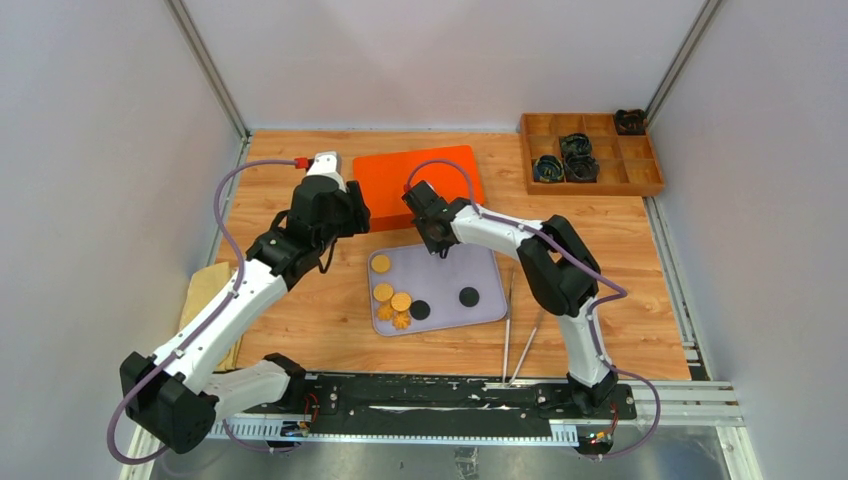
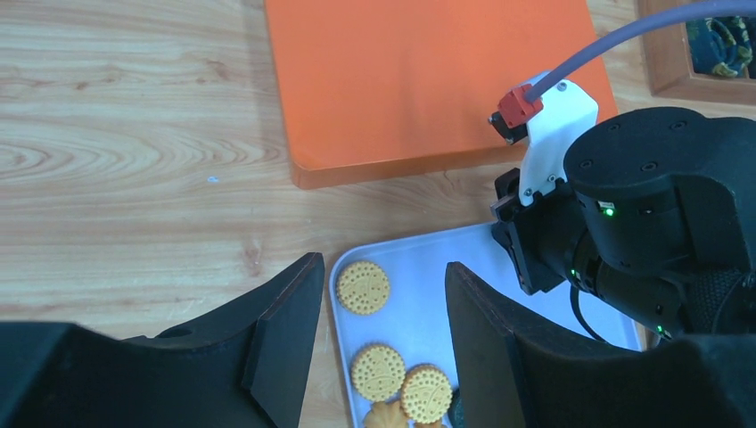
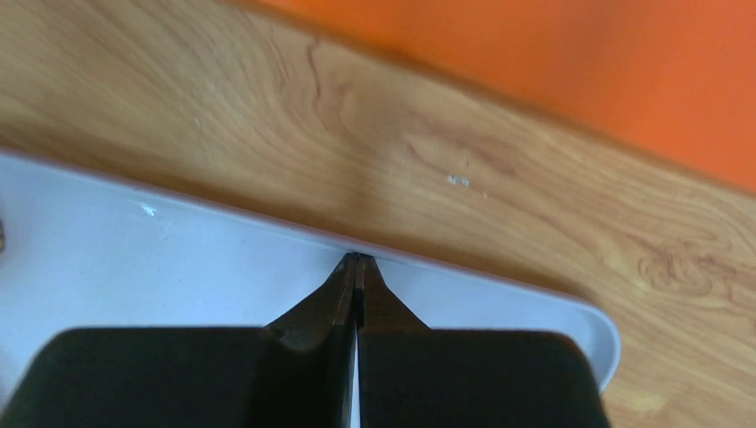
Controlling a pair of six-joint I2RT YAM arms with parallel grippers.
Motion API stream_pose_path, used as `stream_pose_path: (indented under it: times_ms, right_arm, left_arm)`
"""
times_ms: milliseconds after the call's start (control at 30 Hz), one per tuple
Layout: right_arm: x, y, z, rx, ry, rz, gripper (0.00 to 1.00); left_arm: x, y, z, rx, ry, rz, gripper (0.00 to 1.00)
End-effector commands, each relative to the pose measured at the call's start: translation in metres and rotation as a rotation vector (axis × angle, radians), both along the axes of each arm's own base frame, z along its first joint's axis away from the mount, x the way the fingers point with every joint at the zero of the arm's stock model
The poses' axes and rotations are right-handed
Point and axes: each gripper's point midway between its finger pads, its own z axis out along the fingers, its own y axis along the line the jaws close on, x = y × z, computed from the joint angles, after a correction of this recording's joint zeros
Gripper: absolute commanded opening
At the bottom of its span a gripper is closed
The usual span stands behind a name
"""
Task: Pack the cookies
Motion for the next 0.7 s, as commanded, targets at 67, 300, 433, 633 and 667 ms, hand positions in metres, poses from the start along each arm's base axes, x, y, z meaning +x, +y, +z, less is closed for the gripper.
stream_pose_path:
  times_ms: [67,300,433,633,667]
  right_arm:
    - [0.0,-0.006,-0.035,-0.06,0.078,0.015,0.0]
    - [0.006,0.001,-0.025,-0.04,0.061,0.017,0.0]
    - [0.008,-0.001,0.005,-0.022,0.012,0.023,0.0]
    - [-0.026,-0.003,0.046,-0.015,-0.04,0.091,0.0]
    - [-0.037,-0.002,0.047,-0.018,-0.035,0.11,0.0]
  left_arm:
    - [0.002,0.008,-0.005,0.016,0.006,0.017,0.59]
    - [0.009,0.008,-0.016,0.018,0.037,0.021,0.59]
    - [0.012,0.007,-0.019,0.022,0.04,0.021,0.58]
    - [0.007,0.009,-0.01,0.011,0.028,0.02,0.58]
    - [0.006,0.01,-0.009,0.01,0.023,0.022,0.59]
